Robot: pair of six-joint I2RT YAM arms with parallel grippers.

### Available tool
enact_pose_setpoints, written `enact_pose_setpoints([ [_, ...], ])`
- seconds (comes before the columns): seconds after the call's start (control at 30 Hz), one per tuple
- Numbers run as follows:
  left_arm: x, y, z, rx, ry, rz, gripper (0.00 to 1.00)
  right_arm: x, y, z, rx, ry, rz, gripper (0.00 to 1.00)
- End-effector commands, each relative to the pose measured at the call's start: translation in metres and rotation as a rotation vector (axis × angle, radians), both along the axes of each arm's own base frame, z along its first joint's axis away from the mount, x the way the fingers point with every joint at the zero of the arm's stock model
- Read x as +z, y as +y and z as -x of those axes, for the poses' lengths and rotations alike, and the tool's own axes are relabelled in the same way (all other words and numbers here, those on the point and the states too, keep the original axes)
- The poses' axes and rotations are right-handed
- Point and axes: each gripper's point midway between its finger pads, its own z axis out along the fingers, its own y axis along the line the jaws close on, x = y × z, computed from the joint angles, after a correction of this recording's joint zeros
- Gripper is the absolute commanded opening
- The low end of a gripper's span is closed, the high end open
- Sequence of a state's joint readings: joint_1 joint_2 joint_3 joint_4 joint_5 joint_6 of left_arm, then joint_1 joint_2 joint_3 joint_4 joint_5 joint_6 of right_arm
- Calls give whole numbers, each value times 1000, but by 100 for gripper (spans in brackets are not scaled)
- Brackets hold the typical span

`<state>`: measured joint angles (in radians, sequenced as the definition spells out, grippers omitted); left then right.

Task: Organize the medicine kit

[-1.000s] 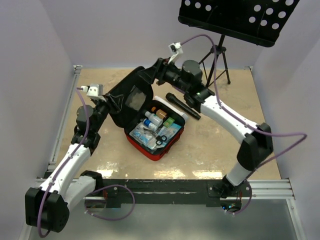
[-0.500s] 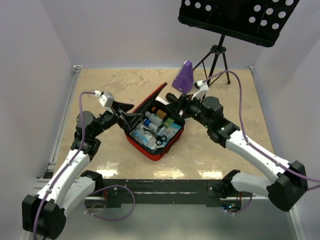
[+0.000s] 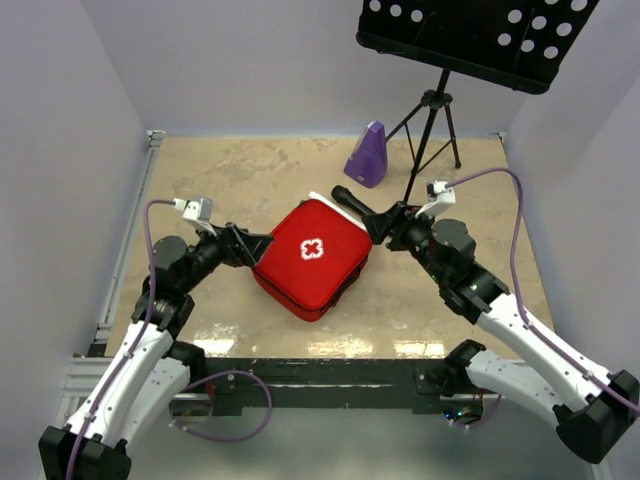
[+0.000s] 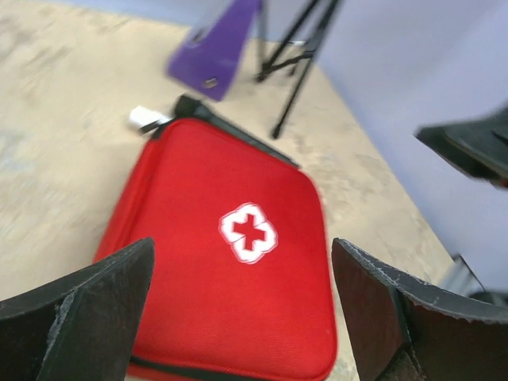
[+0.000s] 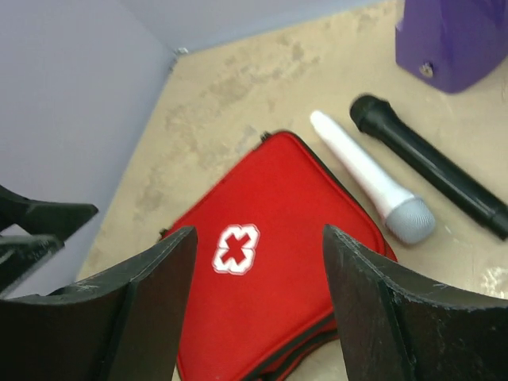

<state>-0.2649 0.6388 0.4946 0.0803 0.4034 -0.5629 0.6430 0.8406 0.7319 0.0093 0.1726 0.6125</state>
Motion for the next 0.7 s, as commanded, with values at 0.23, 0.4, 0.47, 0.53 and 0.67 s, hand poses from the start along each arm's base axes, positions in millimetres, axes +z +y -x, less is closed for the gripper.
enact_pose_setpoints([
  [0.23,-108,47,-53,446,484,-30,94,-111,8,3,-20,319,68,70],
  [0.4,-113,31,-72,380,470,-26,98,-155,23,12,44,456,88,72],
  [0.47,-114,24,-74,339,448,-5,99,-160,28,11,59,449,63,73],
  [0.53,-116,16,-75,291,439,-11,99,-157,36,9,91,432,36,73],
  [0.67,-129,-3,-61,149,454,-18,91,-156,53,-12,119,387,45,73],
])
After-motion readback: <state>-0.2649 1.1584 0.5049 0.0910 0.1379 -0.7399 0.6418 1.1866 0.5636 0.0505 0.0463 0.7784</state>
